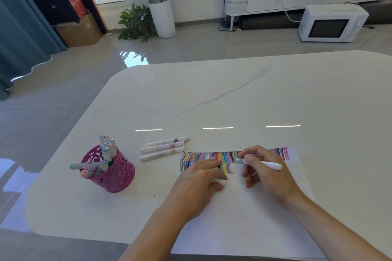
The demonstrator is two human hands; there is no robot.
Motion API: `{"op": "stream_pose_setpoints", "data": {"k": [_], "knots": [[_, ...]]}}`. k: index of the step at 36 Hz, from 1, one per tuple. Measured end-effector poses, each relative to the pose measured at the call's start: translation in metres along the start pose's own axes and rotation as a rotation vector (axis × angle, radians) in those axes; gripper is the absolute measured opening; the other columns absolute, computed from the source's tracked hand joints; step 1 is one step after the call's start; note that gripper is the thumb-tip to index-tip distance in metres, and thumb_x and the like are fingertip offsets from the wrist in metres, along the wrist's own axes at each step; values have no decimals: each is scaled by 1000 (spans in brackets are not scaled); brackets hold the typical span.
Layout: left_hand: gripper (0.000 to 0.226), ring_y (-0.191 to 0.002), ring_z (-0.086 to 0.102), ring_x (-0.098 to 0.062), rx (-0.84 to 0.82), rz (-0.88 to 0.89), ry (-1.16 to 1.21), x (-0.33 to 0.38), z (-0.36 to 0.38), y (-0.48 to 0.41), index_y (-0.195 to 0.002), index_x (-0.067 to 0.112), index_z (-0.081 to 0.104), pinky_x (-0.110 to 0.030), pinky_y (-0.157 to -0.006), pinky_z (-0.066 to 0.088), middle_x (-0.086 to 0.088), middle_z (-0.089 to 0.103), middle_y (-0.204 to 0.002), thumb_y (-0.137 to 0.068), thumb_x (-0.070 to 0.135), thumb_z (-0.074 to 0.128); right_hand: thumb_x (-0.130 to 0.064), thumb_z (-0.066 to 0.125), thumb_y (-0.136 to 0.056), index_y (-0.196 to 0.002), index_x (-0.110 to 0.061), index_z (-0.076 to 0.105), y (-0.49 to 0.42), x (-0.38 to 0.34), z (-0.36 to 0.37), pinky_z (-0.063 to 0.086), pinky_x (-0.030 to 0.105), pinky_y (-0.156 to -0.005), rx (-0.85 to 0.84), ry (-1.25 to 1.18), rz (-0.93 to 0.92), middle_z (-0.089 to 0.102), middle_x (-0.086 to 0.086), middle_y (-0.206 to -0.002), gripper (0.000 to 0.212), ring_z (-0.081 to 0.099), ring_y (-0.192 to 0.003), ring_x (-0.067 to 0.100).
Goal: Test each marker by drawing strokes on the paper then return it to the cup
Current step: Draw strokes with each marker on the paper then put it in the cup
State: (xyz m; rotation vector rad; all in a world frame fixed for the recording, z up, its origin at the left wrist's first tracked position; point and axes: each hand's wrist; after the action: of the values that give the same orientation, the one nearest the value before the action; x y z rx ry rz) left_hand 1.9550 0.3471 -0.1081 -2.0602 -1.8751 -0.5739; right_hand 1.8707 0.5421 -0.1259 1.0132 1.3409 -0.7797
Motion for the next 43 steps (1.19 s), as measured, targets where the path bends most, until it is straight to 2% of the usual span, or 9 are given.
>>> {"op": "stream_pose_setpoints", "data": {"k": [2, 5, 10, 18, 25, 28, 35, 38, 43], "knots": [[23, -144, 29, 2, -1, -4, -1, 0, 0, 0, -120, 37, 68, -13, -110, 25, 21, 41, -153, -98, 33, 60, -9, 63, -95, -90, -15, 63, 0, 0, 0, 52, 30, -51, -1, -15, -2, 68, 15, -67, 8, 58, -53, 24], [23, -143, 29, 3, -2, -8, -4, -1, 0, -1, -119, 37, 69, -11, -108, 24, 21, 41, -153, -98, 33, 60, -4, 68, -94, -87, -8, 58, 0, 3, 0, 53, 28, -52, 5, -16, 4, 70, 17, -69, 13, 60, -54, 24], [24, -143, 29, 3, -5, -13, -10, -2, 1, -1, -120, 37, 68, -6, -104, 19, 22, 40, -153, -98, 34, 60, -5, 74, -90, -83, -2, 55, 0, 4, 0, 56, 32, -54, 33, 38, 5, 72, 20, -71, 20, 63, -57, 24], [24, -143, 29, 4, -3, -28, -4, -2, 2, -2, -119, 38, 69, -9, -107, 21, 22, 41, -153, -97, 35, 61, -14, 78, -88, -81, -2, 57, -1, 6, 2, 55, 31, -55, 56, 163, -19, 73, 13, -67, 25, 66, -56, 21], [24, -143, 29, 3, -5, -37, -5, -1, 1, -1, -120, 37, 69, -11, -109, 21, 21, 40, -154, -97, 35, 60, -12, 77, -89, -81, 0, 57, 0, 7, 3, 55, 32, -55, 67, 180, -29, 73, 13, -66, 24, 66, -56, 21], [24, -144, 28, 3, -6, -45, -3, -1, 1, -2, -120, 38, 68, -15, -112, 24, 22, 40, -154, -97, 34, 60, -13, 78, -88, -79, 0, 57, 0, 6, 3, 54, 27, -52, 66, 184, -21, 73, 12, -65, 26, 66, -53, 20], [24, -143, 29, 5, -2, -60, 5, -1, 2, -2, -119, 38, 69, -16, -112, 28, 23, 41, -153, -96, 34, 62, -20, 81, -85, -71, -8, 54, 0, 3, 1, 49, 30, -51, 35, 224, 29, 71, 9, -61, 33, 63, -49, 22], [24, -143, 29, 5, -3, -61, 3, -1, 1, -1, -119, 38, 68, -16, -112, 27, 24, 41, -153, -96, 34, 62, -27, 80, -75, -67, -10, 53, 1, -1, 2, 48, 29, -47, 38, 218, 41, 71, 10, -59, 33, 61, -47, 21], [24, -143, 28, 6, -9, -67, 1, -1, 1, -1, -120, 39, 68, -13, -110, 25, 25, 40, -153, -97, 34, 61, -46, 68, -51, -62, -13, 49, 2, -4, 4, 41, 24, -42, 68, 219, 67, 68, 12, -55, 39, 55, -44, 16]]}}
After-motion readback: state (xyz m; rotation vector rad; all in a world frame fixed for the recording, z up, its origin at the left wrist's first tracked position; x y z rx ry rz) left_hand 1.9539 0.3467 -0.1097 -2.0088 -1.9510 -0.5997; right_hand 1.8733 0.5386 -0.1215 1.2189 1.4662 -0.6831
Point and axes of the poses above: each hand's wrist, its own y-axis away from the middle knuckle, its own z-axis out of the palm, x = y × z
